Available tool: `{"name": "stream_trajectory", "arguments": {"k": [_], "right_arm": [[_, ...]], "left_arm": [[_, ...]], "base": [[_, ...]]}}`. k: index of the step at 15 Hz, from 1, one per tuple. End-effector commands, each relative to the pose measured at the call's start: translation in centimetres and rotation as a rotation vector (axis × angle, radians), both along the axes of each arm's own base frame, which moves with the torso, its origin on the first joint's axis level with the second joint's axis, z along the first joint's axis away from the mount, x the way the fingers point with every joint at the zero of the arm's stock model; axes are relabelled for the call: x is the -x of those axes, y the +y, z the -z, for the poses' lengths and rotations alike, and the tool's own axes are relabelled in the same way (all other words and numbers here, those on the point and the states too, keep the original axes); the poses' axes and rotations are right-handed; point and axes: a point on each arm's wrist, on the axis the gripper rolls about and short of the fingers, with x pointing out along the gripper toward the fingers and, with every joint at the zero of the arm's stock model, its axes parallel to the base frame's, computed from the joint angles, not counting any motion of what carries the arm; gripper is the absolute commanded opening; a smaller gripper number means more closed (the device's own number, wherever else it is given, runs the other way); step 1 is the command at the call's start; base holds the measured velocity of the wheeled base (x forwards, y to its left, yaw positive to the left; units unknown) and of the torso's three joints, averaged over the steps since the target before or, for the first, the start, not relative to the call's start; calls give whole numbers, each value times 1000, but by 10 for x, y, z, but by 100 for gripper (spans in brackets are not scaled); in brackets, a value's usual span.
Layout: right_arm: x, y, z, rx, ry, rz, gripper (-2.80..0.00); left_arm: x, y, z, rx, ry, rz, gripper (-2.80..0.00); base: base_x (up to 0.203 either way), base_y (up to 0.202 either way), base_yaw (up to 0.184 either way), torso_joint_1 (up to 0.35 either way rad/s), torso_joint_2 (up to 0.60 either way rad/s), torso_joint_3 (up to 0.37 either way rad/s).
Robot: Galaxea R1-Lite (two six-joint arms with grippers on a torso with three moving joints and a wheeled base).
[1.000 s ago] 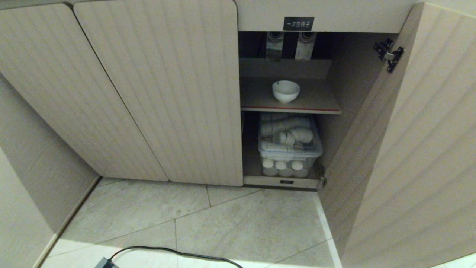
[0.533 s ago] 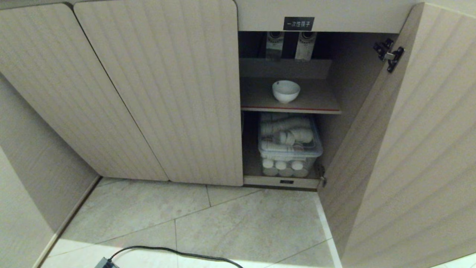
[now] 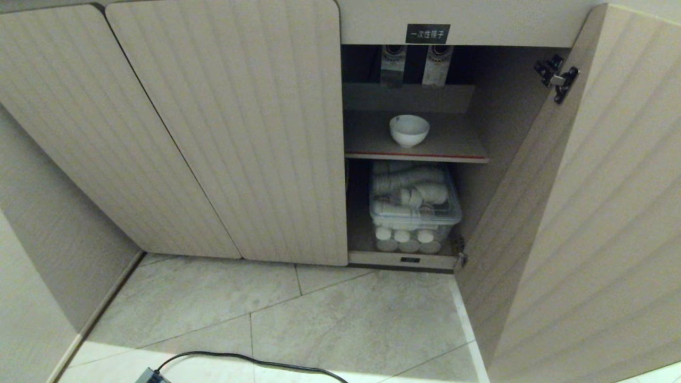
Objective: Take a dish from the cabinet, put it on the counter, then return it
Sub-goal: Close the cabinet door
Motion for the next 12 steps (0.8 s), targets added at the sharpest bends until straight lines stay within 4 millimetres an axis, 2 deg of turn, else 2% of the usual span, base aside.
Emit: {"name": "stream_trajectory", "arguments": {"k": [1,7,12], "right_arm": [[-8,-1,-3,-49,5,1,-280],[-18,0,-13,-88,-6,-134,-280],[-28,-2,-22,-96,-24,-98,-280]], "left_arm": [[0,0,0,1,0,-1,-280],[0,0,0,1,0,-1,-280],[0,0,0,1,0,-1,-280]], "base": [[0,0,0,0,0,0],[0,0,0,0,0,0],[0,0,0,0,0,0]]}}
